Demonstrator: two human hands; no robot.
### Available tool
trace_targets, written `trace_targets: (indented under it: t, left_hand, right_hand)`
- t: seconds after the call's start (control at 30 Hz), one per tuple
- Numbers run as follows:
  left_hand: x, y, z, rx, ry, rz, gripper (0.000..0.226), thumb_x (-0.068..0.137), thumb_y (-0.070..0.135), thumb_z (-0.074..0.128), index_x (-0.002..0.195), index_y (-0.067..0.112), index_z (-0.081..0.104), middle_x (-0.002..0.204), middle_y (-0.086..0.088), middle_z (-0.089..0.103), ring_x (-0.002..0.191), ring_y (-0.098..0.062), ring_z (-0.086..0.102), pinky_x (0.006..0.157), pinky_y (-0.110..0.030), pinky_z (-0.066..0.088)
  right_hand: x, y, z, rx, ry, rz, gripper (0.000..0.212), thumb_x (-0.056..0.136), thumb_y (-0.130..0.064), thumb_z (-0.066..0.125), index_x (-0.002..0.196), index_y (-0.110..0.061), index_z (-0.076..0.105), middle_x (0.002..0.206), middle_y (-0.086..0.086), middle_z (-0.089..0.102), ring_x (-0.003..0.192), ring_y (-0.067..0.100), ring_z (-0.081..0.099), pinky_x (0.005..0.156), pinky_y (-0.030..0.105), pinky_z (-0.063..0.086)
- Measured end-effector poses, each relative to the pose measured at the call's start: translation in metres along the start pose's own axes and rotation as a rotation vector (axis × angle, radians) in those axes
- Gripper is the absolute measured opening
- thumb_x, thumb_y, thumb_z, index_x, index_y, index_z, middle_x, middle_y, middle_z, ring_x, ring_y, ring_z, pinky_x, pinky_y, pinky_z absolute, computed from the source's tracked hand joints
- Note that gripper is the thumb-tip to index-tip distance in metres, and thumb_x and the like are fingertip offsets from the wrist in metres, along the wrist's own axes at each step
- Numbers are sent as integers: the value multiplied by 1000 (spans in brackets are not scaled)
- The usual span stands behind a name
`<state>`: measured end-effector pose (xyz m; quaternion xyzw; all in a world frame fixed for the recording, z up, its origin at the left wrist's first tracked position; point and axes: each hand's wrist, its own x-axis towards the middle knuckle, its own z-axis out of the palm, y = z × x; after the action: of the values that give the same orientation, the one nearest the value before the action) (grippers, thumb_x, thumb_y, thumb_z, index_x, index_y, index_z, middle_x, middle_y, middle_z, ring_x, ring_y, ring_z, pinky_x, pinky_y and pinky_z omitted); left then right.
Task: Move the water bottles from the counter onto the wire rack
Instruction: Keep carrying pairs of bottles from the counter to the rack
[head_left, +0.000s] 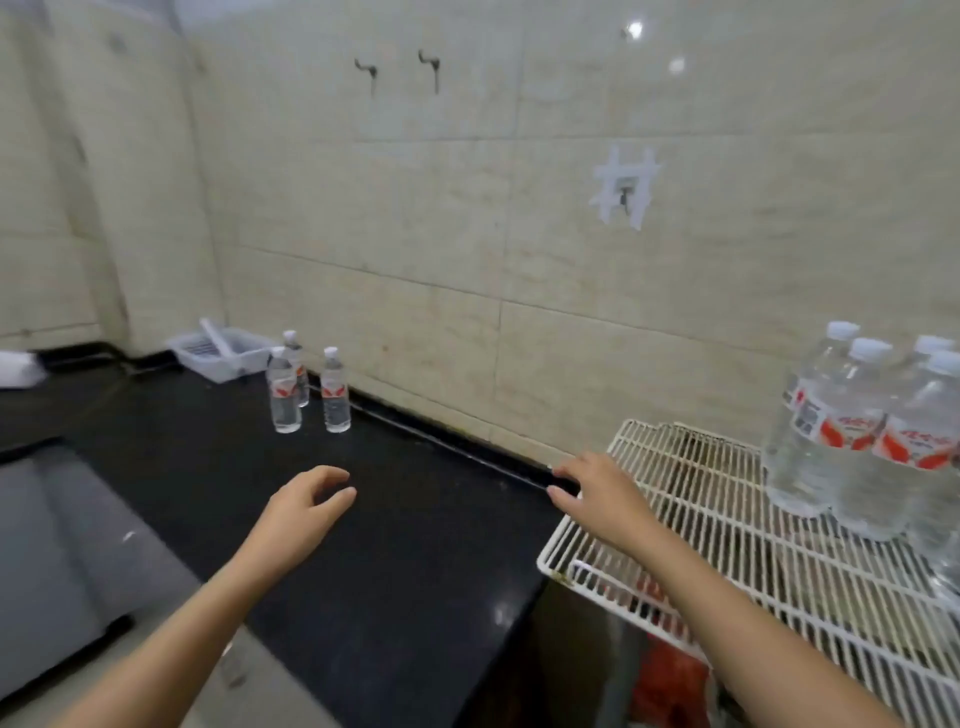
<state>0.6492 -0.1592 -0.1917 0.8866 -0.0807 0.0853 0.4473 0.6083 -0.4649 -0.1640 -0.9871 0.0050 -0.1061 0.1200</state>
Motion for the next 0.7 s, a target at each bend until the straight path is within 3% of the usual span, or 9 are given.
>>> trace_targets:
  t: [0.1,0.23,0.37,0.7]
  left_hand:
    - [-37,-50,-76,32,114,-85,26,87,17,57,112,8,60,113,-11,63,107,-24,57,95,-36,43]
    - [-100,-112,-175,26,259,-195,21,88,11,54,106,3,62,104,-11,62,96,-21,54,82,-30,40]
    - [-155,-163,-252,7,370,-302,21,89,11,53,106,2,62,102,-9,61,98,-22,54,83,-30,38]
    - [-212,-254,-334,-26,571,-474,5,86,4,57,89,5,60,91,-15,62,89,-26,55,79,-29,36]
  right_hand:
    - [-2,-89,30,89,-54,-105,38,89,-39,50,120,-18,57,124,5,55,119,23,47,100,38,39]
    - [-17,-220,63,119,-151,-305,38,89,-37,49,122,-19,54,127,4,50,121,22,42,100,36,37]
    - [-29,-331,83,124,-199,-467,39,90,-37,48,124,-19,52,128,5,48,122,23,40,97,36,34]
    - [-13,-461,146,102,-337,-594,50,90,-38,48,135,-20,37,137,4,43,128,22,36,102,37,32]
